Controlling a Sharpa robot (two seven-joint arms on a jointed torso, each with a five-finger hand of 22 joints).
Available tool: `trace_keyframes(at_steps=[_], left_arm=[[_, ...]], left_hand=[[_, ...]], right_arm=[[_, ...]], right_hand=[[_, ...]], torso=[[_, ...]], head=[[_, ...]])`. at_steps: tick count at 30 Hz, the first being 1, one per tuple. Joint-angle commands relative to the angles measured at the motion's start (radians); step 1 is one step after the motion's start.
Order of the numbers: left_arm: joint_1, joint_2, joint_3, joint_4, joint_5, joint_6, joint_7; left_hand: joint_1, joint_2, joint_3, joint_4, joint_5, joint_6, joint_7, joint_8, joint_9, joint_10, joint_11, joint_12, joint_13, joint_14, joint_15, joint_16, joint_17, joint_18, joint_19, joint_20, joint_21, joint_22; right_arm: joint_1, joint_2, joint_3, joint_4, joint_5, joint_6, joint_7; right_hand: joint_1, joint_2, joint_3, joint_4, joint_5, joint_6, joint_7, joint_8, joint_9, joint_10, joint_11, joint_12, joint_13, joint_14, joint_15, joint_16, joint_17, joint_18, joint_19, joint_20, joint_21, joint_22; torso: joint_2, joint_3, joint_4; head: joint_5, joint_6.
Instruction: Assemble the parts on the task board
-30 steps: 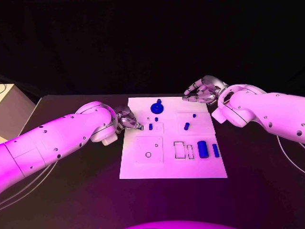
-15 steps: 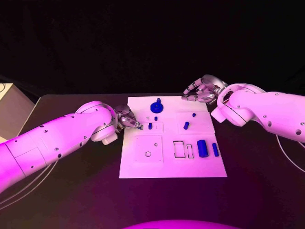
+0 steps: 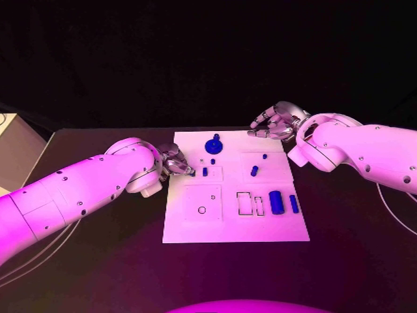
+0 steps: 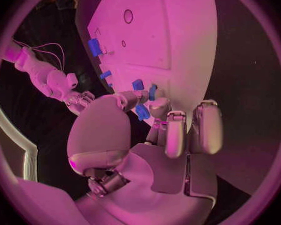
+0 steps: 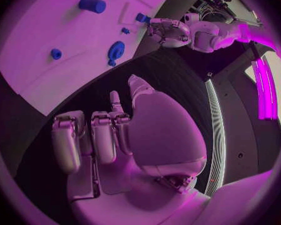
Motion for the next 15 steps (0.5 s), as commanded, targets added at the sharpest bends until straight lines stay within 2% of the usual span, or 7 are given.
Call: trace_keyframes(at_steps=[1,15], left_arm=[[0.000,0.005,0.000,-0.003,-0.006,0.017,0.005],[0.000,0.010,0.000,-0.016,-0.010,0.047,0.002]], left_hand=[[0.000,0.011,0.162,-0.167,0.001,0.004,-0.006,0.003,-0.001,0.006,-0.003,0.001,-0.003,0.104,-0.009,0.004,0.263,0.000,0.003,0.001,0.004,0.010],[-0.001,0.012,0.161,-0.167,0.000,0.004,-0.006,0.002,-0.002,0.005,-0.003,-0.001,-0.006,0.104,-0.009,0.004,0.263,0.000,0.002,0.001,0.003,0.009]], right_arm=[[0.000,0.000,0.001,0.001,-0.010,0.002,0.010],[0.000,-0.002,0.001,0.002,-0.010,0.004,0.009]], right_hand=[[-0.005,-0.008,0.006,0.000,0.003,-0.009,-0.001,0.005,0.001,0.081,0.003,-0.003,0.243,0.084,0.000,-0.006,0.187,-0.005,0.103,0.000,-0.001,0.259],[-0.005,-0.009,0.008,0.001,0.004,-0.009,-0.001,0.006,0.001,0.081,0.003,-0.002,0.244,0.084,0.000,-0.006,0.187,-0.005,0.103,0.000,-0.001,0.259]], torso=[[0.001,0.0004,0.0000],[0.000,-0.0001,0.0001]], head=[[-0.002,0.000],[-0.005,-0.005]])
